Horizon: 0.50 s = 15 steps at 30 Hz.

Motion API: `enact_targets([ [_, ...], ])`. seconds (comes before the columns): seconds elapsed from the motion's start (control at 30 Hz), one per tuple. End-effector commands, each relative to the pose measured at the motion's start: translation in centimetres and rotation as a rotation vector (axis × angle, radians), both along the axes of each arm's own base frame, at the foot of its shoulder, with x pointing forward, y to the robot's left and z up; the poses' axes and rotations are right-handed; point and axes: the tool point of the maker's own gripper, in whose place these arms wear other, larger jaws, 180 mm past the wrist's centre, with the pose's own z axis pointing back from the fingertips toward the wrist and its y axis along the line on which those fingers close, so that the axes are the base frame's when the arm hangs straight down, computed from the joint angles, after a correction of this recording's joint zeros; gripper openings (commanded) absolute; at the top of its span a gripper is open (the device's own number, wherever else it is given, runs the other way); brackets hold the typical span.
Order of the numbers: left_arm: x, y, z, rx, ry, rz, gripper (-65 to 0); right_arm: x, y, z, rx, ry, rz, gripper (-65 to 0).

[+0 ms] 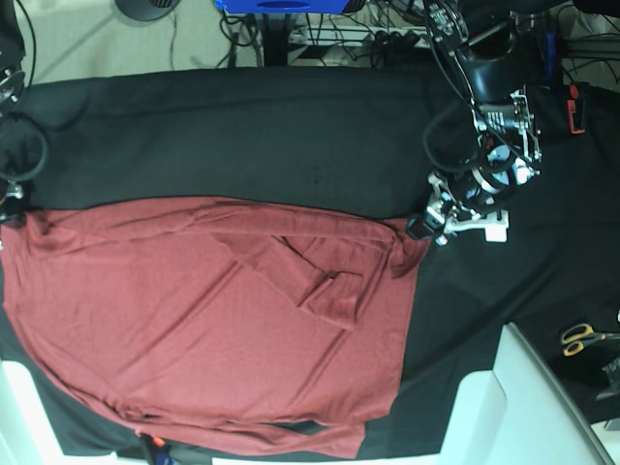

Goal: Fold the T-shirt properly
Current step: 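Lower the left gripper and grasp the shirt's side edge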

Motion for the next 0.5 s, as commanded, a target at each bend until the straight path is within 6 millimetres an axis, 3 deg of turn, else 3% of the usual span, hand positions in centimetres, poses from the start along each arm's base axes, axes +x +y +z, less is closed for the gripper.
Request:
enact_targets([
  [0.0,1.4,0.4,1.1,-0.004,-0.039,0.010,-52.7,0.8,-1.7,1.5,-0.034,-0.028,-0.014,-64.8],
  [0.07,1.4,0.1,0.7,-0.018,-0.025,0.011,-62.9,0.8,-1.7,1.5,-0.033,-0.028,-0.013,-64.8],
  [0.1,1.5,0.0,0.6,-0.024,-0.024,0.011,-65.0,0.8,-1.7,1.5,-0.034,-0.027,-0.012,-64.8],
  [0.3,1.7,0.3,1.5,-0.018,-0.029,-0.027,-65.0,0.9,-1.6,1.6,-0.037,-0.027,-0.003,-64.8],
  [0.47,1.2,0.9,2.8,0.010,-0.049,-0.067,-65.0,1.7,-2.3,3.5,-0.065,-0.055,0.045,-64.8],
])
